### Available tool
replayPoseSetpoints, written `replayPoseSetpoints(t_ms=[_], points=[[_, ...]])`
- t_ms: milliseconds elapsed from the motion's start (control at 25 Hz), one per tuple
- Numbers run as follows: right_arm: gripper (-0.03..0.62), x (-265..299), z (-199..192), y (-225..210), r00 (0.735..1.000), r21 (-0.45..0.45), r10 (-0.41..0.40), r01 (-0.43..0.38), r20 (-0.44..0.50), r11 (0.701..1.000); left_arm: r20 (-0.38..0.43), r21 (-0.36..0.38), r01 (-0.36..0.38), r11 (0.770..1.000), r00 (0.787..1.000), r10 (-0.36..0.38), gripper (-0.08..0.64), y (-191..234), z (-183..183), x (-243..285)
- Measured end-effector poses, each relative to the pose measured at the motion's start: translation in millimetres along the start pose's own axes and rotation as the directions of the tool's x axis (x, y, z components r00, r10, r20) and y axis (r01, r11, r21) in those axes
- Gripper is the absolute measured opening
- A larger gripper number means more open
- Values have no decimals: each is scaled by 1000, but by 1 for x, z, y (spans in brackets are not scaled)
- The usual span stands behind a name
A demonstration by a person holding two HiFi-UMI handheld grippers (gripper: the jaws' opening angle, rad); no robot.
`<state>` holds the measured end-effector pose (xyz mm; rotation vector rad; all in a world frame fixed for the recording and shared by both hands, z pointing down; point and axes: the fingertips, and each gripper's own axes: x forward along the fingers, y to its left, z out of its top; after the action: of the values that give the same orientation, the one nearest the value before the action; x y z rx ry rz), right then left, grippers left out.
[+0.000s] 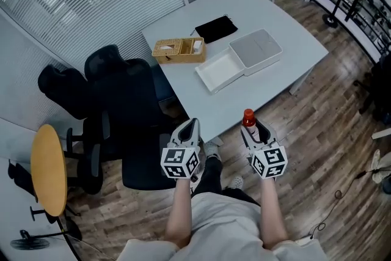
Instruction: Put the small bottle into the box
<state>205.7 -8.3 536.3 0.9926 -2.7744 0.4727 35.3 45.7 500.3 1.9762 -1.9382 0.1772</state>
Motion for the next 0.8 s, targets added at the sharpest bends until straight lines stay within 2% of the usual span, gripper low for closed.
replayPoseSetpoints(t_ms=[320,800], points=[[209,35,23,-20,999,-37,-32,32,4,999,37,-20,47,999,998,-47,28,13,23,42],[209,132,52,-33,999,-87,-23,20,-39,996,73,-73,50,996,996,-45,28,85,63,118]])
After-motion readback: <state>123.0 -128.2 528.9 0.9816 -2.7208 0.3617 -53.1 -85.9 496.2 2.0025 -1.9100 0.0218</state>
